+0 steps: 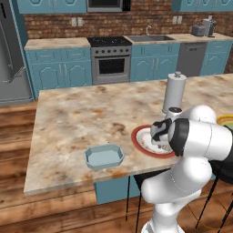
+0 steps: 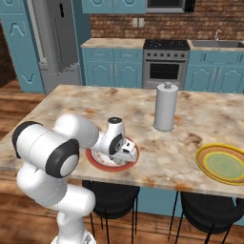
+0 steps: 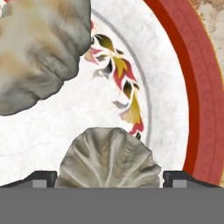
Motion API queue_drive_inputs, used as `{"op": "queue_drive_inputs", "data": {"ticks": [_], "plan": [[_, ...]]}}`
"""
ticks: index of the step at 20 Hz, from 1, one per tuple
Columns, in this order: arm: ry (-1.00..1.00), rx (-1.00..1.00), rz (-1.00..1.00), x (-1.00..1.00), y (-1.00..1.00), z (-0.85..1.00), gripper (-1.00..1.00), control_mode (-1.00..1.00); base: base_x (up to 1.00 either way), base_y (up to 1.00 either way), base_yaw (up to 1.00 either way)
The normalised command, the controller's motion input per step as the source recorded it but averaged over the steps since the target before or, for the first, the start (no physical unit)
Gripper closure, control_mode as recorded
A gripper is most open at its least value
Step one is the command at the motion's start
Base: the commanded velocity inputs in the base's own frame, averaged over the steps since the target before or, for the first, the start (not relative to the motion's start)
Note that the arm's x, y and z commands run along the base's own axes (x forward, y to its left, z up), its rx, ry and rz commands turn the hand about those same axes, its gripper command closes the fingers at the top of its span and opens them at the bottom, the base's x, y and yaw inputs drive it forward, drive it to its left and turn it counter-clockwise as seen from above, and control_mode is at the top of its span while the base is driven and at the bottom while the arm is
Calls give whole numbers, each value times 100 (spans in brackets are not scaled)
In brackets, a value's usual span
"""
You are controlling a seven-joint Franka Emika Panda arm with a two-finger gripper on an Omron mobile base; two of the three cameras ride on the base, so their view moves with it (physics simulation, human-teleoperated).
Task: Place two dumplings into each of the tupperware containers and then place the containers in the fridge.
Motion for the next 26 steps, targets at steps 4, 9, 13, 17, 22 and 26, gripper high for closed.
{"op": "queue_drive_inputs", "data": {"ticks": [4,9,13,17,22,26], "plan": [[1,0,0,0,0,0,100,-100,0,0,0],[0,0,0,-3,5,23,100,-100,0,0,0],[0,0,0,-9,52,54,100,-100,0,0,0],[0,0,0,-38,82,51,100,-100,0,0,0],[-1,0,5,-6,100,20,100,-100,0,0,0],[0,0,7,0,100,20,100,-100,0,0,0]]}}
